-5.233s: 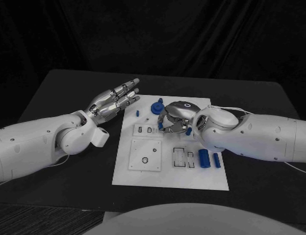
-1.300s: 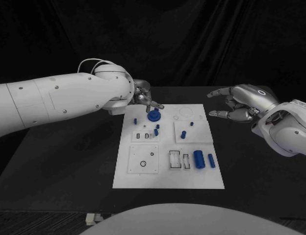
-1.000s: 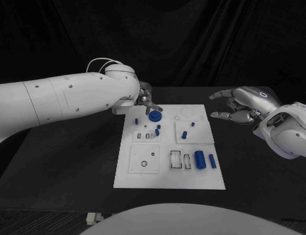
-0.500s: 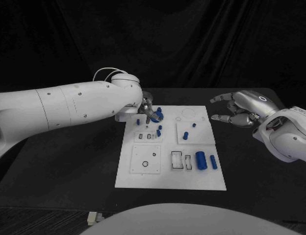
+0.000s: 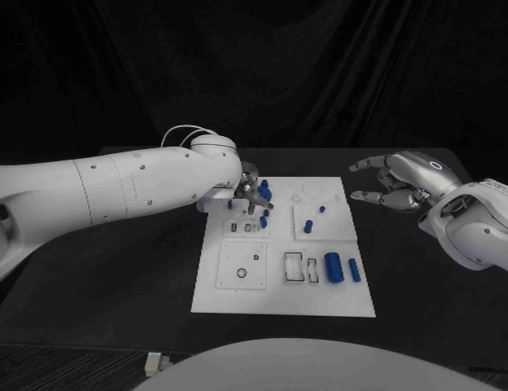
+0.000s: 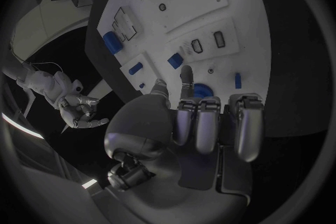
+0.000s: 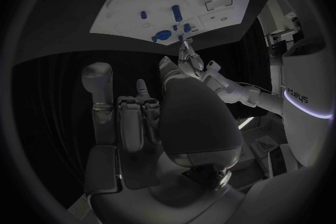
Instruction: Assemble the parts on the task board
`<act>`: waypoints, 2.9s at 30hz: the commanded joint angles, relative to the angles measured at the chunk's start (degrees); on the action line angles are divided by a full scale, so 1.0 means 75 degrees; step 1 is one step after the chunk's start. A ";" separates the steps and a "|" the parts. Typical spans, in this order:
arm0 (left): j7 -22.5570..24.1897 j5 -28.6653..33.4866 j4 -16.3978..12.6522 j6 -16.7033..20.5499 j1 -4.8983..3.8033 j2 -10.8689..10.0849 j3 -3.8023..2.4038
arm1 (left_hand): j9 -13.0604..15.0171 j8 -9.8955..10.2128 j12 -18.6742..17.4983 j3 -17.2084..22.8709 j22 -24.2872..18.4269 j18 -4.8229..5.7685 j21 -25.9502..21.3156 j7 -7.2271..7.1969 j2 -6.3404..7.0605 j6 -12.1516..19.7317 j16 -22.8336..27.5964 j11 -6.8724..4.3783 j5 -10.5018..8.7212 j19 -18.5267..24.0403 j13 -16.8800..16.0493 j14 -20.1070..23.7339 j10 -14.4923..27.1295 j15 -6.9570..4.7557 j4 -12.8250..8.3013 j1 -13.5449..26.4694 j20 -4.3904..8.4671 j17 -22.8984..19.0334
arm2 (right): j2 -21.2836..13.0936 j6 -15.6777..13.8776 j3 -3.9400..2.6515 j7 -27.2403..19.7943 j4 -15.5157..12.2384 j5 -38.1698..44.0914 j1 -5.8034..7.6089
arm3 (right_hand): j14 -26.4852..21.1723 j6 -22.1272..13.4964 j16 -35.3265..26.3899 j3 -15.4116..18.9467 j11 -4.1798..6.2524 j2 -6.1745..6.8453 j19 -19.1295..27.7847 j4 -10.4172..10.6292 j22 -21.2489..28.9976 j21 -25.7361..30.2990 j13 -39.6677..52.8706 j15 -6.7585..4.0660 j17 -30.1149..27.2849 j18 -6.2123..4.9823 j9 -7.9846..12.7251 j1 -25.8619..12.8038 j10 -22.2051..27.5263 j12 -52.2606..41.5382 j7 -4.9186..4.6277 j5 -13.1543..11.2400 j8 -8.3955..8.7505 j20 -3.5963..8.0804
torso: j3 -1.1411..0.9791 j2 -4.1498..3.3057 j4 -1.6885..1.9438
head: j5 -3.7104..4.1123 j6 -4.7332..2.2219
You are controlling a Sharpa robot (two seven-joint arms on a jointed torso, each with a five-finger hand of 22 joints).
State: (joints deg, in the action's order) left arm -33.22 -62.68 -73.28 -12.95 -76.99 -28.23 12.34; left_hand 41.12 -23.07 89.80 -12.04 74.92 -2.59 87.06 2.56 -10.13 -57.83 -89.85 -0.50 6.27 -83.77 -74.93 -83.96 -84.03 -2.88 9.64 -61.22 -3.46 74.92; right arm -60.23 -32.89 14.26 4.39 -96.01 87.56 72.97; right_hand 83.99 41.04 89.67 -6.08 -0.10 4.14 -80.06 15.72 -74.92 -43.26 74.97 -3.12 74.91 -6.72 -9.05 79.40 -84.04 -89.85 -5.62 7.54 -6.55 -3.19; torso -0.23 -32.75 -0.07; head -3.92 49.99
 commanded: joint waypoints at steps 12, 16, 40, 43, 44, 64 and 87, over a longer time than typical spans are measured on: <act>0.0331 0.0059 0.0127 0.0188 0.0112 0.0138 -0.0009 | 0.0041 0.0060 0.0026 0.0063 0.1073 0.0086 -0.0043 0.0004 -0.0068 -0.0047 -0.0020 -0.0072 0.0027 0.0020 -0.2010 -0.0805 -0.0797 -0.0078 0.0029 0.0016 0.0048 0.2011 | 0.0017 -0.0136 -0.0004 0.0066 0.0061 0.0048 -0.0049 | 0.0801 0.0070 0.0044 0.0015 -0.0051 -0.0092 -0.0058 -0.0017 -0.0737 0.0021 0.2004 0.0022 0.2013 -0.0048 0.0003 -0.0028 -0.0794 -0.0020 -0.0015 -0.0009 -0.0053 -0.0004 | -0.0009 0.0042 0.0012 | 0.0044 0.0002; 0.0324 0.0059 0.0155 0.0209 0.0153 0.0151 -0.0009 | 0.0070 0.0063 0.0026 0.0088 0.1081 0.0089 -0.0042 -0.0006 -0.0075 -0.0069 -0.0020 -0.0078 0.0038 0.0012 -0.2010 -0.0805 -0.0797 -0.0084 0.0015 0.0008 0.0053 0.2011 | 0.0022 -0.0121 -0.0004 0.0056 0.0076 0.0048 -0.0053 | 0.0801 0.0072 0.0044 0.0017 -0.0051 -0.0092 -0.0060 -0.0017 -0.0739 0.0014 0.2004 0.0023 0.2013 -0.0047 0.0003 -0.0029 -0.0794 -0.0020 -0.0016 -0.0009 -0.0054 -0.0004 | -0.0010 0.0048 0.0013 | 0.0055 0.0002; 0.0312 0.0059 0.0369 0.0220 0.0368 0.0266 -0.0009 | 0.0277 0.0052 0.0026 0.0205 0.1033 0.0073 -0.0086 -0.0103 -0.0051 -0.0343 -0.0020 -0.0165 0.0074 0.0045 -0.2010 -0.0805 -0.0797 -0.0160 -0.0058 0.0027 0.0119 0.2011 | 0.0059 -0.0041 -0.0004 -0.0021 0.0176 0.0048 -0.0165 | 0.0801 0.0121 0.0044 0.0036 -0.0058 -0.0102 -0.0065 -0.0008 -0.0738 0.0024 0.2004 0.0029 0.2013 -0.0047 0.0004 -0.0052 -0.0794 -0.0020 -0.0025 0.0005 -0.0073 -0.0007 | -0.0021 0.0089 0.0019 | 0.0108 0.0002; 0.0308 0.0059 0.0398 0.0200 0.0383 0.0285 -0.0009 | 0.0289 0.0068 0.0026 0.0222 0.1022 0.0070 -0.0094 -0.0106 -0.0056 -0.0336 -0.0020 -0.0169 0.0084 0.0055 -0.2010 -0.0805 -0.0797 -0.0165 -0.0067 0.0020 0.0125 0.2011 | 0.0068 -0.0037 -0.0004 -0.0022 0.0183 0.0048 -0.0167 | 0.0801 0.0121 0.0044 0.0036 -0.0058 -0.0102 -0.0065 -0.0008 -0.0738 0.0024 0.2004 0.0029 0.2013 -0.0047 0.0004 -0.0052 -0.0794 -0.0020 -0.0025 0.0005 -0.0073 -0.0007 | -0.0018 0.0088 0.0005 | 0.0115 0.0002; 0.0306 0.0059 0.0407 0.0194 0.0389 0.0289 -0.0009 | 0.0310 0.0088 0.0026 0.0249 0.1018 0.0069 -0.0099 -0.0109 -0.0057 -0.0330 -0.0020 -0.0176 0.0104 0.0058 -0.2010 -0.0805 -0.0797 -0.0172 -0.0091 0.0002 0.0134 0.2011 | 0.0068 -0.0034 -0.0004 -0.0022 0.0184 0.0048 -0.0167 | 0.0801 0.0121 0.0044 0.0036 -0.0058 -0.0102 -0.0065 -0.0008 -0.0738 0.0024 0.2004 0.0029 0.2013 -0.0047 0.0004 -0.0052 -0.0794 -0.0020 -0.0025 0.0005 -0.0073 -0.0007 | -0.0018 0.0087 0.0003 | 0.0121 0.0002; 0.0369 0.0059 0.0578 0.0109 0.0533 0.0385 -0.0009 | 0.0419 0.0215 0.0026 0.0426 0.0889 0.0034 -0.0188 -0.0117 -0.0093 -0.0301 -0.0020 -0.0190 0.0215 0.0171 -0.2010 -0.0805 -0.0797 -0.0195 -0.0222 -0.0093 0.0163 0.2011 | 0.0097 0.0017 -0.0004 -0.0026 0.0242 0.0048 -0.0206 | 0.0801 0.0156 0.0044 0.0050 -0.0065 -0.0121 -0.0069 0.0005 -0.0738 0.0029 0.2004 0.0034 0.2013 -0.0047 0.0006 -0.0077 -0.0794 -0.0020 -0.0034 0.0016 -0.0085 -0.0011 | -0.0030 0.0103 0.0013 | 0.0188 0.0002; 0.0424 0.0059 0.0736 -0.0036 0.0604 0.0527 -0.0009 | 0.0544 0.0374 0.0026 0.0686 0.0787 0.0005 -0.0276 -0.0129 -0.0117 -0.0308 -0.0020 -0.0205 0.0415 0.0257 -0.2010 -0.0805 -0.0797 -0.0211 -0.0438 -0.0242 0.0182 0.2011 | 0.0143 0.0107 -0.0004 0.0011 0.0273 0.0048 -0.0235 | 0.0801 0.0201 0.0044 0.0058 -0.0074 -0.0143 -0.0071 0.0008 -0.0736 0.0042 0.2004 0.0040 0.2013 -0.0048 0.0008 -0.0088 -0.0794 -0.0020 -0.0047 0.0025 -0.0101 -0.0015 | -0.0025 0.0108 0.0034 | 0.0181 0.0002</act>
State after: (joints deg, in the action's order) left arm -31.05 -62.55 -67.80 -12.36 -72.59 -24.45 12.33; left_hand 45.12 -20.46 89.80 -7.22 74.90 -2.59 85.31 1.84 -10.95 -59.99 -89.85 -1.62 9.10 -82.13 -74.92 -83.94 -83.92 -4.09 6.40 -62.50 -2.24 74.90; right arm -59.17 -32.45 14.27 4.13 -93.97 87.56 71.35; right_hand 83.99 42.27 89.67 -6.08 -0.10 3.45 -80.26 15.72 -74.92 -43.26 74.97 -3.12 74.91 -6.71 -9.04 78.70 -84.04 -89.85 -6.04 7.52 -7.00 -3.38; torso -0.41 -31.95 0.15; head -2.56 49.99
